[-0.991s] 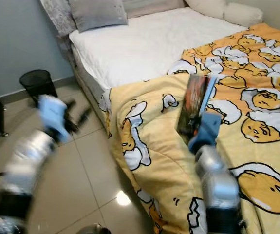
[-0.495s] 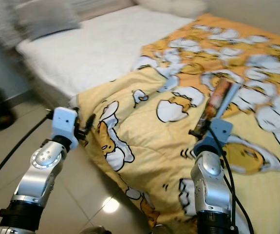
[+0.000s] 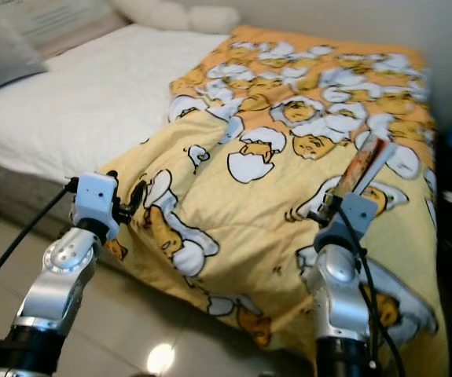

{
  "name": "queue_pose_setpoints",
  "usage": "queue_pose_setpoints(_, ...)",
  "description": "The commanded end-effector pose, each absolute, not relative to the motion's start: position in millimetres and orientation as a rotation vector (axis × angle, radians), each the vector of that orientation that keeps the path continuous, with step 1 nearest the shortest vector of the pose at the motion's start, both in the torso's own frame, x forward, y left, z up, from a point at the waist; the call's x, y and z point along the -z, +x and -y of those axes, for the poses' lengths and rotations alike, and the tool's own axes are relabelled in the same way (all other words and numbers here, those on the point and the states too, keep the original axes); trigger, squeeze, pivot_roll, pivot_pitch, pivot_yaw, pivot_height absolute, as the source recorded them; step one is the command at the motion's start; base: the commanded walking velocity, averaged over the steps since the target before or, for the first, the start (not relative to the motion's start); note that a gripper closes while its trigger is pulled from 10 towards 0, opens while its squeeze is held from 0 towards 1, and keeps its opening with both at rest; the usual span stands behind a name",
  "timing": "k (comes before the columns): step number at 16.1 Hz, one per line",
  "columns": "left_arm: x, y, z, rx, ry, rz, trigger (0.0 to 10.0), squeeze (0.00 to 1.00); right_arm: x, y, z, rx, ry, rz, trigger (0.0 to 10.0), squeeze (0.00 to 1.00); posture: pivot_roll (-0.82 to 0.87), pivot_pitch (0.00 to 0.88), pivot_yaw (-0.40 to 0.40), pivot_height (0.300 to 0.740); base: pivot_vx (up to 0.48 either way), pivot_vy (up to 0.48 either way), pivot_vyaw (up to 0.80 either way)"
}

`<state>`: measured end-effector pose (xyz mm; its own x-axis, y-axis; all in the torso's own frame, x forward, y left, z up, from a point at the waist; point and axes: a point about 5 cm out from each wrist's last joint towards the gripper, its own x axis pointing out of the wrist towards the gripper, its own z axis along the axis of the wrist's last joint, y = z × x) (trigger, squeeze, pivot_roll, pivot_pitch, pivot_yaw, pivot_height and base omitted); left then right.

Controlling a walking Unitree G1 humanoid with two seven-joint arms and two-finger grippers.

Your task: Clean up the room

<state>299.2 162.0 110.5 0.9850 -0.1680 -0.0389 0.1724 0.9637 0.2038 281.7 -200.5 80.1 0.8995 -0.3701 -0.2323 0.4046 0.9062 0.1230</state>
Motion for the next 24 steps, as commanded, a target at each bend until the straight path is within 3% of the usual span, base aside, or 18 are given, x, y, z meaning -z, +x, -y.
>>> queue_pose_setpoints(1, -112, 298, -173, 0.135, 0.218, -0.021, 10.0, 0.0, -85, 286, 188, 0.35, 0.189, -0.187, 10.0, 0.0, -0.02, 0.0, 0.037, 0.74, 0.0, 0.48, -0.78)
queue_pose_setpoints(17, -121, 302, -185, 0.093, 0.222, -0.004, 10.0, 0.0, -92, 297, 178, 0.259, 0.145, -0.18, 10.0, 0.0, 0.0, 0.0, 0.041, 0.74, 0.0, 0.48, -0.78)
queue_pose_setpoints(24, -121, 301, -185, 0.083, 0.22, -0.004, 10.0, 0.0, -96, 300, 174, 0.206, 0.105, -0.166, 10.0, 0.0, 0.0, 0.0, 0.035, 0.74, 0.0, 0.48, -0.06)
